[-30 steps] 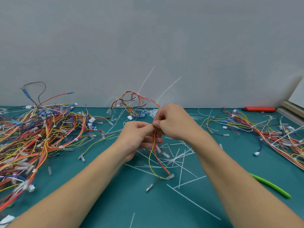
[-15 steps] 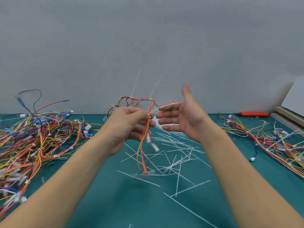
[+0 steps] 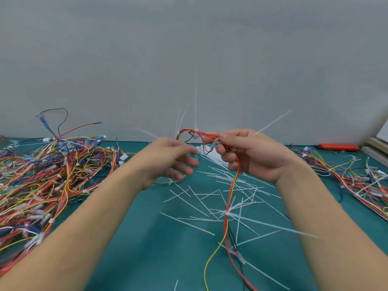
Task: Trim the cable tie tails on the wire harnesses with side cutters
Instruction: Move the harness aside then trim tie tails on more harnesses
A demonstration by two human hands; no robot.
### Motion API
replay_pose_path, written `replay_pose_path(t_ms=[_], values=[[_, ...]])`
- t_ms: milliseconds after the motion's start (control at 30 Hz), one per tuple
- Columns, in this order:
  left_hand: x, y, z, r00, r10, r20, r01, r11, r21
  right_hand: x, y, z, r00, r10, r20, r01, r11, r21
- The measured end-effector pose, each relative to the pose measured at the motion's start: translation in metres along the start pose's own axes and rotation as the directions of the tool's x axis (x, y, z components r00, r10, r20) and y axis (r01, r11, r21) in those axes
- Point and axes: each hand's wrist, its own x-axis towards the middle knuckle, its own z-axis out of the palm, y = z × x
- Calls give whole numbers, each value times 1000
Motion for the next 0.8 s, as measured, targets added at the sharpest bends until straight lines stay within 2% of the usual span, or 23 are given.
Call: replay_pose_path(t_ms=[33, 67, 133, 200, 267, 367, 433, 533, 567, 633, 733, 800], values=[[4, -1, -4, 998, -50, -40, 42, 981, -188, -2, -2, 1, 998, -16, 58, 17, 999, -30], [7, -2, -8, 995, -102, -15, 90, 928, -362, -4, -4, 3, 993, -21, 113, 29, 997, -69], [10, -3, -12, 983, -153, 99, 182, 783, -595, -8, -4, 8, 981, 11, 193, 25, 982, -185], [13, -6, -10, 984, -157, 83, 170, 703, -690, -11, -3, 12, 958, 79, 276, 10, 952, -307], [16, -8, -4, 989, -139, -46, 65, 697, -714, -13, -4, 15, 918, 144, 369, 18, 916, -401], [18, -9, -4, 988, -40, -152, -73, 739, -669, -13, -7, 16, 905, 213, 369, 15, 850, -527], [17, -8, -9, 978, 25, -206, -150, 775, -614, -9, -5, 13, 939, 244, 243, -45, 787, -616], [16, -14, -10, 949, 79, -306, -191, 915, -356, -2, 7, -3, 961, 274, -38, -204, 609, -766], [17, -20, -11, 947, 65, -314, -156, 949, -274, -1, 11, -10, 950, 292, -112, -261, 543, -798], [19, -33, -10, 958, -42, -285, -16, 980, -198, -4, 17, -23, 913, 361, -191, -359, 485, -797], [21, -44, -14, 948, -208, -242, 208, 978, -25, -9, 22, -42, 882, 415, -221, -420, 482, -769], [23, -43, -21, 942, -221, -254, 272, 943, 190, -11, 19, -52, 898, 369, -240, -412, 513, -753]])
